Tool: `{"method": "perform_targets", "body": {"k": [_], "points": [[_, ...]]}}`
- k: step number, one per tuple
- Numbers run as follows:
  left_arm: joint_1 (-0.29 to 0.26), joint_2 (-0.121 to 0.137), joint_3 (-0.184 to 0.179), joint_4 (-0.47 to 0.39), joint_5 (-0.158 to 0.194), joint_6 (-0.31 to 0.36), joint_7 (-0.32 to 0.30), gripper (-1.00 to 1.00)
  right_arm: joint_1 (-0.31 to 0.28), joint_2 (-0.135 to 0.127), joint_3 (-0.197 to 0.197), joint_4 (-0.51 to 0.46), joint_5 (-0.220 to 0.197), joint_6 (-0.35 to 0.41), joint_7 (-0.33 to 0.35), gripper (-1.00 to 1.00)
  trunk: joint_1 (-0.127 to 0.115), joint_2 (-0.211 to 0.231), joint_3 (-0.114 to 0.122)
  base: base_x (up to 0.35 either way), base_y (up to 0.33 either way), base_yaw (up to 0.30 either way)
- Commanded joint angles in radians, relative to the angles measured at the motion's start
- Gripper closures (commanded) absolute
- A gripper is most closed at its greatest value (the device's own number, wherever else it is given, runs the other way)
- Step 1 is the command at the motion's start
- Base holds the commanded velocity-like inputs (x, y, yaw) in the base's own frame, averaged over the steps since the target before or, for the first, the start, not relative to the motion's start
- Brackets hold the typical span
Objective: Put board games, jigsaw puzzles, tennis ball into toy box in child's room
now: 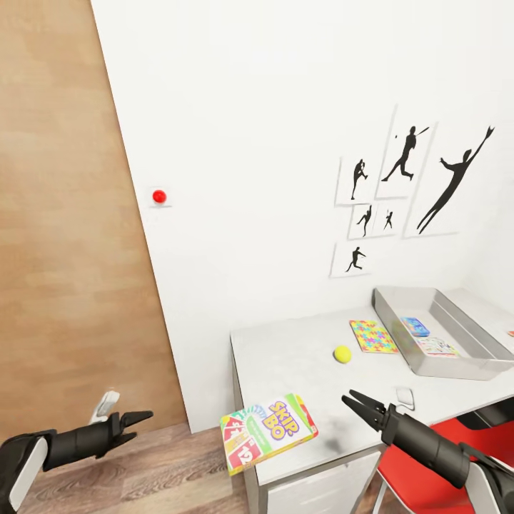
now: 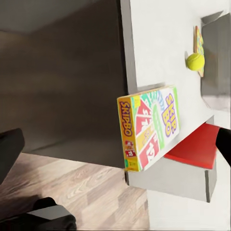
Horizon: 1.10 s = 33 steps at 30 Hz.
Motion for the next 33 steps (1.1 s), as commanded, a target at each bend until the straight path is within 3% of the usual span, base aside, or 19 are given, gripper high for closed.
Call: {"method": "perform_targets", "body": {"k": [1,13,22,33], "points": [[-0.001,-0.001,0.001,0.011,-0.001,0.004,-0.008,-1.00,-0.001,0.000,-0.005,0.000,-0.005,0.008,0.001,-1.00,0.001,-0.002,-0.002,0.000,-0.021,0.000],[-0.001,-0.005,0.001,0.061,-0.003,-0.002,-0.029,-1.00,-0.001,0.000,-0.049,0.000,-0.007,0.013,0.039,-1.00,0.001,-0.002,-0.002,0.000,-0.166,0.000],[-0.001,-0.006,0.001,0.064,-0.002,-0.003,-0.031,-1.00,-0.001,-0.001,-0.058,0.001,-0.008,0.012,0.113,-1.00,0.001,-0.002,-0.002,0.000,-0.061,0.000],[-0.001,-0.007,0.001,0.064,-0.001,-0.003,-0.035,-1.00,-0.001,0.001,-0.059,0.002,-0.008,0.013,0.122,-1.00,0.001,-0.002,-0.002,0.000,-0.182,0.000]]}}
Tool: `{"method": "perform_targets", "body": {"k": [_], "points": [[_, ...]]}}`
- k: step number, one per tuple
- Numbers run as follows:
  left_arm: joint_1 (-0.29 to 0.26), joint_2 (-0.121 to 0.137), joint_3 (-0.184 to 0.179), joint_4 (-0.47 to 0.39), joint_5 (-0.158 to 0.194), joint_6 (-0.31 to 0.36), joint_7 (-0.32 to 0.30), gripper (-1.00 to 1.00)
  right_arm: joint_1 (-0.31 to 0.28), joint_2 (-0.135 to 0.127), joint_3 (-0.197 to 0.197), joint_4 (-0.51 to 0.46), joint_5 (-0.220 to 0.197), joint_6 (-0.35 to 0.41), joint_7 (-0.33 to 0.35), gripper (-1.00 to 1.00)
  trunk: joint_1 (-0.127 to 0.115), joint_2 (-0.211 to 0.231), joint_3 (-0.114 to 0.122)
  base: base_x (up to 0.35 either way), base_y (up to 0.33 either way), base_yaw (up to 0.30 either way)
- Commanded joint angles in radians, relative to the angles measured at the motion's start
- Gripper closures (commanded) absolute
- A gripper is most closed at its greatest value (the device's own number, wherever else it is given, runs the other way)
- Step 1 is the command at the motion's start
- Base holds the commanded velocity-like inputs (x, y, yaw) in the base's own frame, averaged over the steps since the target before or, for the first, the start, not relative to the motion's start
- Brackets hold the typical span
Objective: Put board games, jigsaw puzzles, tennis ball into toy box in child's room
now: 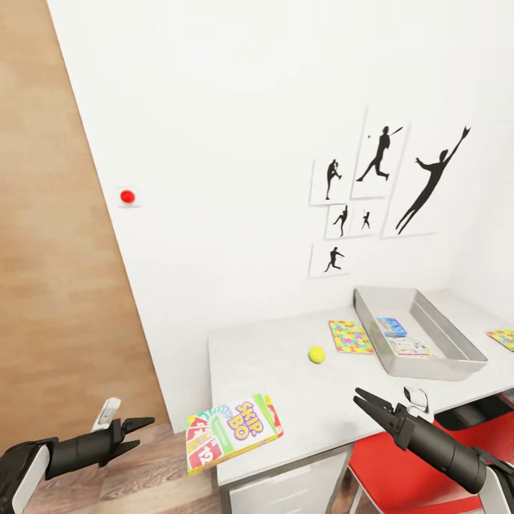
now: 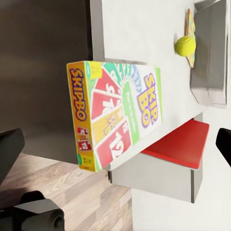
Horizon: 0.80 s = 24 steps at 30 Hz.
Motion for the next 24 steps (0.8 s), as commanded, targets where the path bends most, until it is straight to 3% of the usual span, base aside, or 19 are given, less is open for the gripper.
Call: {"method": "perform_targets", "body": {"k": [1,11,20,24], "points": [[-0.001,0.000,0.001,0.000,-0.001,0.004,-0.007,-1.00,-0.001,0.000,0.000,0.000,-0.004,0.008,0.001,-1.00,0.001,-0.002,-0.002,0.000,-0.062,0.000],[-0.001,0.001,0.001,0.000,-0.006,0.002,-0.092,-1.00,-0.001,0.000,0.001,0.000,-0.004,0.007,0.000,-1.00,0.001,-0.002,-0.002,0.000,-0.021,0.000],[-0.001,0.002,0.000,-0.001,-0.008,0.001,-0.111,-1.00,-0.001,0.000,0.001,0.000,-0.005,0.006,0.001,-1.00,0.001,-0.002,-0.002,0.000,-0.002,0.000],[-0.001,0.002,0.001,-0.001,-0.008,0.001,-0.112,-1.00,-0.001,0.000,0.001,0.000,-0.005,0.006,0.001,-1.00,0.016,-0.030,-0.015,0.000,0.000,0.000]]}}
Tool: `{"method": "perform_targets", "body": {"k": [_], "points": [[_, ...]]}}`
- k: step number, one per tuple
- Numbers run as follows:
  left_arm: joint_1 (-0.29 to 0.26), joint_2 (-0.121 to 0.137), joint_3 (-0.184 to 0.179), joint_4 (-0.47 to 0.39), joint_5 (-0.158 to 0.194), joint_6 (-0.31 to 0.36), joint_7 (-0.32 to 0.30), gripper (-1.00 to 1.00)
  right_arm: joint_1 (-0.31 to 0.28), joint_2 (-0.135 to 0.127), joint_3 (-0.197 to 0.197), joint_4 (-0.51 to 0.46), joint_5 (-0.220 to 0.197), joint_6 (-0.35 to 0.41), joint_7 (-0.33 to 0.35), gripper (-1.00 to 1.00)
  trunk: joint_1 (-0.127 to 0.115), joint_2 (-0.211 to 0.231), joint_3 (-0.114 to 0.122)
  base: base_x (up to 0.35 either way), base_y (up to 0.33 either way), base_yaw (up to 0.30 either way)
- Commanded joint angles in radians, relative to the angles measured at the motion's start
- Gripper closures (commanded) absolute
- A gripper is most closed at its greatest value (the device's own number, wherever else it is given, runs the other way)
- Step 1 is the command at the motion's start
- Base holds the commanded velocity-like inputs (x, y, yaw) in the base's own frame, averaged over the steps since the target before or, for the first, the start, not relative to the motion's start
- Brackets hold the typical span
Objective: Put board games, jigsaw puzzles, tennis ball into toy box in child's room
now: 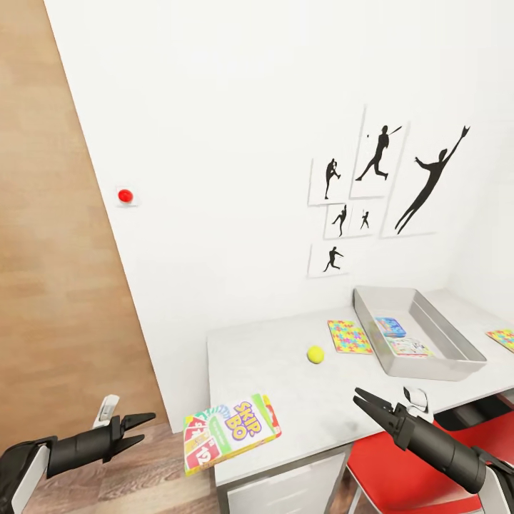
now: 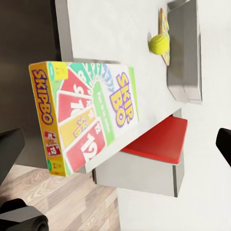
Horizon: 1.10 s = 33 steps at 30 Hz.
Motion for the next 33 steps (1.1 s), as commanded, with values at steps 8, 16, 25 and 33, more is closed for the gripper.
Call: {"method": "perform_targets", "body": {"k": [8,16,25,33], "points": [[-0.001,0.001,0.001,0.001,0.000,0.005,-0.002,-1.00,-0.001,0.000,0.000,0.000,-0.003,0.008,0.001,-1.00,0.031,-0.059,-0.027,0.000,0.000,0.000],[-0.001,0.001,0.001,0.001,-0.001,0.005,-0.001,-1.00,-0.001,0.000,0.001,0.000,-0.003,0.006,0.000,-1.00,0.062,-0.115,-0.052,0.000,0.000,0.000],[-0.001,0.001,0.003,0.001,-0.003,0.004,0.001,-1.00,-0.001,0.000,0.000,0.001,-0.004,0.007,0.001,-1.00,0.097,-0.178,-0.081,0.000,0.000,0.000],[-0.001,0.000,0.002,0.002,-0.003,0.003,0.005,-1.00,-0.001,0.000,0.000,0.001,-0.004,0.008,0.002,-1.00,0.127,-0.234,-0.106,0.000,0.000,0.000]]}}
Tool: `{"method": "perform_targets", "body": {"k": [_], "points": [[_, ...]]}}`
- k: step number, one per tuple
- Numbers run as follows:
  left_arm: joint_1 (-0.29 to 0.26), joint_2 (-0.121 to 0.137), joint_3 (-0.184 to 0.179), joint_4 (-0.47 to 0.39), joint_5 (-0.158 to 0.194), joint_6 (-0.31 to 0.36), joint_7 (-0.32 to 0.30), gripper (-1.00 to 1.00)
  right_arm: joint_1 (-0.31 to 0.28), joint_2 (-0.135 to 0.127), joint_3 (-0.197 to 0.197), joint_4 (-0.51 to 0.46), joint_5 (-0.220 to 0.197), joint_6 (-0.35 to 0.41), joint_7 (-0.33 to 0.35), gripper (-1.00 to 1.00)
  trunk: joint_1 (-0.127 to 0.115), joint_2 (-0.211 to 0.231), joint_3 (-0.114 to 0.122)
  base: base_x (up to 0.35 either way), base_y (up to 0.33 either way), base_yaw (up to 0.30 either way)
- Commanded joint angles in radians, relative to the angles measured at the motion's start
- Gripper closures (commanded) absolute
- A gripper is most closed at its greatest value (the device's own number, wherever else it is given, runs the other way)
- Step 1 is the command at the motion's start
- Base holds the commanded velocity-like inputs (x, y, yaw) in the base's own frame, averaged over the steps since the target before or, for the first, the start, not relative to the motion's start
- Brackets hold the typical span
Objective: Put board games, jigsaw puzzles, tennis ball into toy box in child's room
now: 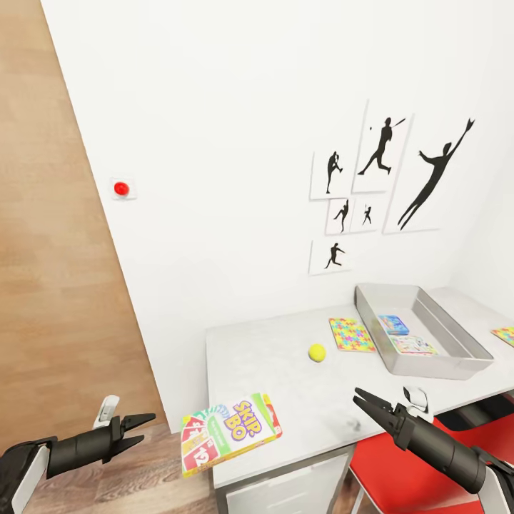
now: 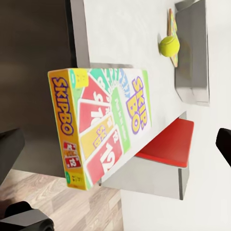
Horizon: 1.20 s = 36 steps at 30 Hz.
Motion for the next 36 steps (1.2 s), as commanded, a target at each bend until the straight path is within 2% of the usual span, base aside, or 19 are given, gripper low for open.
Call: {"method": "perform_targets", "body": {"k": [1,8,14,15,18,24,36], "points": [[-0.001,0.000,0.001,0.000,0.001,0.005,-0.002,-1.00,-0.001,0.000,0.000,0.000,-0.004,0.008,0.001,-1.00,0.004,-0.009,-0.005,0.000,0.000,0.000],[-0.001,-0.001,0.001,0.000,0.001,0.005,-0.001,-1.00,-0.001,-0.001,-0.001,-0.002,-0.012,0.009,0.028,-1.00,0.031,-0.058,-0.027,0.000,0.000,0.000],[-0.001,-0.001,0.001,0.000,0.001,0.006,-0.003,-1.00,0.005,-0.012,0.001,-0.007,-0.076,0.013,0.171,-1.00,0.054,-0.100,-0.046,0.000,0.000,0.000],[-0.001,-0.001,0.001,0.000,0.001,0.006,-0.003,-1.00,0.015,-0.016,0.001,-0.009,-0.097,0.014,0.203,-1.00,0.058,-0.107,-0.049,0.000,0.000,0.000],[-0.001,-0.001,0.001,0.000,0.001,0.006,-0.003,-1.00,0.038,-0.024,0.000,-0.012,-0.125,0.020,0.233,-1.00,0.069,-0.128,-0.058,0.000,0.000,0.000],[-0.001,-0.002,0.001,0.000,0.001,0.006,-0.006,-1.00,0.072,-0.046,0.000,-0.014,-0.174,0.048,0.259,-1.00,0.092,-0.170,-0.077,0.000,0.000,0.000],[-0.001,-0.002,0.001,0.000,0.001,0.006,-0.008,-1.00,0.082,-0.055,0.005,-0.015,-0.189,0.057,0.267,-1.00,0.138,-0.254,-0.115,0.000,0.000,0.000]]}}
